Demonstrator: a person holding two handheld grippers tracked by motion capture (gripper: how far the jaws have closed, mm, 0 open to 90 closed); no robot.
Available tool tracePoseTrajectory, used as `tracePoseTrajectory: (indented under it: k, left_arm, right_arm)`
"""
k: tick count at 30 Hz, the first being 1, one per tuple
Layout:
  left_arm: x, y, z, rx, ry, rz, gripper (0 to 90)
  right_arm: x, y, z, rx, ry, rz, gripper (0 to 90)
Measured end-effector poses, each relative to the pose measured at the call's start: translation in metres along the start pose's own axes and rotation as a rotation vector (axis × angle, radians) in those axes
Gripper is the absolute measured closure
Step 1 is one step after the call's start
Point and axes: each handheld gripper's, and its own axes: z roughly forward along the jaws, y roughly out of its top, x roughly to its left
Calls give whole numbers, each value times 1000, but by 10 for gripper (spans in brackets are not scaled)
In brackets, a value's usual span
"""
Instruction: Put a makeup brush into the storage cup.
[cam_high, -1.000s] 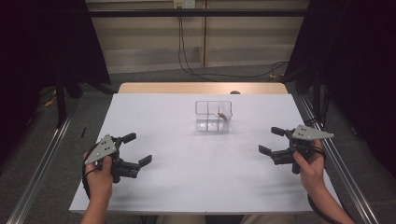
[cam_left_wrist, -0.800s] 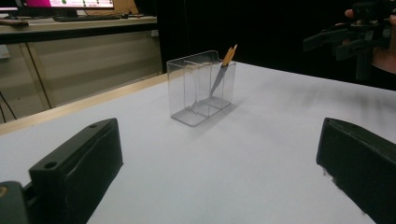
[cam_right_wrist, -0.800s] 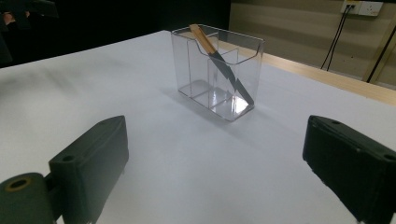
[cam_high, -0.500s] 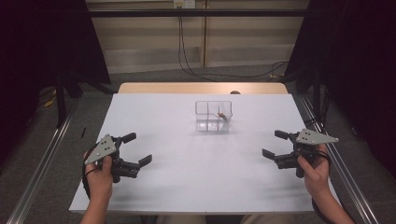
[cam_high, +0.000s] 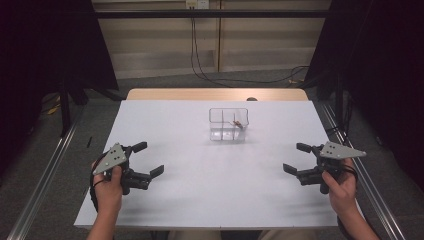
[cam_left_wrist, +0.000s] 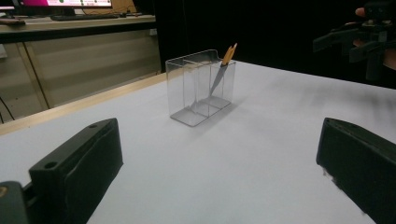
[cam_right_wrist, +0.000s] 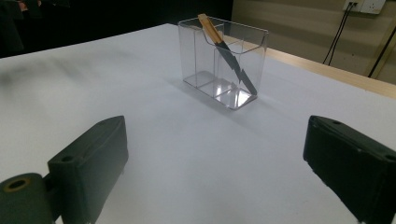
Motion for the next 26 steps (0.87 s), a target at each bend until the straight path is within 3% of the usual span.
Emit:
tracePoseTrajectory:
  k: [15, 26]
  left_arm:
    - [0, 1, 6, 4, -9, 3, 3]
    - [1, 1, 12, 7, -21, 2, 3]
  right_arm:
    - [-1, -3, -13, 9, -22, -15, 58]
    - [-3, -6, -19, 0, -28, 0, 58]
